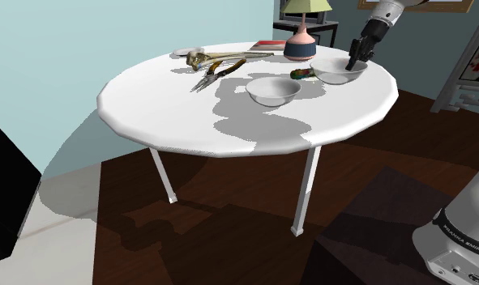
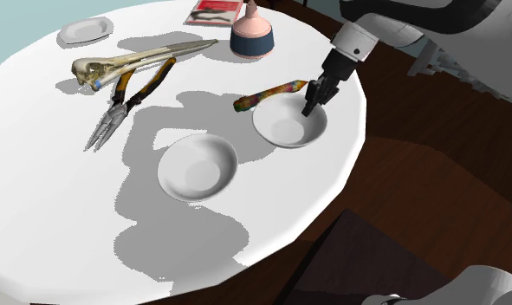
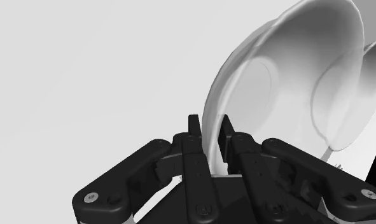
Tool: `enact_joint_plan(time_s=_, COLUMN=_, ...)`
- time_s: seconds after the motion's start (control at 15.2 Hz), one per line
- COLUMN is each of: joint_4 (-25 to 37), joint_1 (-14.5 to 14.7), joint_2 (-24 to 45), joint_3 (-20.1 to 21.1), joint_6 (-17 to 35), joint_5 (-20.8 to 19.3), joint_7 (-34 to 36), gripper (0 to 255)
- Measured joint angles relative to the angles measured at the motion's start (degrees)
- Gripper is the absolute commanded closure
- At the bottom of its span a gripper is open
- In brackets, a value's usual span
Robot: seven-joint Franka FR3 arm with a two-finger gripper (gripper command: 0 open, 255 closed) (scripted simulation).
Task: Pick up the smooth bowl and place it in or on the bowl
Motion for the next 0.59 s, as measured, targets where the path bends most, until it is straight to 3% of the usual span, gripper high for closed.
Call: enact_joint_plan(time_s=0.59, joint_4=6.06, joint_1=-0.33, joint_2=-0.48, joint_3=-0.21, joint_6=-5.78, joint_5=-0.27, joint_7=2.87, gripper=255)
